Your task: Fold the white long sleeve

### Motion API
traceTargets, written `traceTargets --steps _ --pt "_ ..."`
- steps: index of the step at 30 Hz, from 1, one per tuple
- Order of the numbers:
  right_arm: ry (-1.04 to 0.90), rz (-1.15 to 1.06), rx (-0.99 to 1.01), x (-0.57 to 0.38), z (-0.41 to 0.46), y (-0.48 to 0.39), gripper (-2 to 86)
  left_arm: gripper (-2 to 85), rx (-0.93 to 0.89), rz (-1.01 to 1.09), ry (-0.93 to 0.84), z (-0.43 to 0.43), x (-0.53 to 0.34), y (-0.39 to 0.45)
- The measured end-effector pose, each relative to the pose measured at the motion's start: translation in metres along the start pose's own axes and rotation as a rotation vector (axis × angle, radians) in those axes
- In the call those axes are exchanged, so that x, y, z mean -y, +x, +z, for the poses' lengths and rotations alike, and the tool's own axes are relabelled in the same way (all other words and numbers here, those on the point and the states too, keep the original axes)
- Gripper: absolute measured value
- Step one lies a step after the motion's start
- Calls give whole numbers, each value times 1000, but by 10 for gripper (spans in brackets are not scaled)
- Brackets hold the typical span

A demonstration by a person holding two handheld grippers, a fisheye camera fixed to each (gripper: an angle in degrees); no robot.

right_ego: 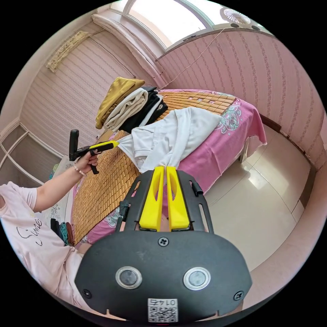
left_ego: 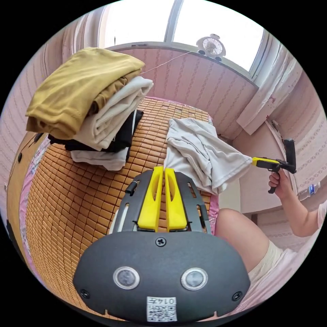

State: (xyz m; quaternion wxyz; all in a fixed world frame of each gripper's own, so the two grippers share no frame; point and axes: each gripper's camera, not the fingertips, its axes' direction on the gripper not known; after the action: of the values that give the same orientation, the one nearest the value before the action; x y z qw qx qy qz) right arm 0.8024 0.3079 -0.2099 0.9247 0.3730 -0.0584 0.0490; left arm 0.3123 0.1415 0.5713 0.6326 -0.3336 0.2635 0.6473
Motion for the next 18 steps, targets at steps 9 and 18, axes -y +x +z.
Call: traceTargets --steps 9,18 --pt "-55 -278 312 -1 -1 -95 5 -10 244 -375 105 -233 -272 10" --pt "-97 -458 585 19 8 -225 4 -10 448 -739 360 -419 -528 71"
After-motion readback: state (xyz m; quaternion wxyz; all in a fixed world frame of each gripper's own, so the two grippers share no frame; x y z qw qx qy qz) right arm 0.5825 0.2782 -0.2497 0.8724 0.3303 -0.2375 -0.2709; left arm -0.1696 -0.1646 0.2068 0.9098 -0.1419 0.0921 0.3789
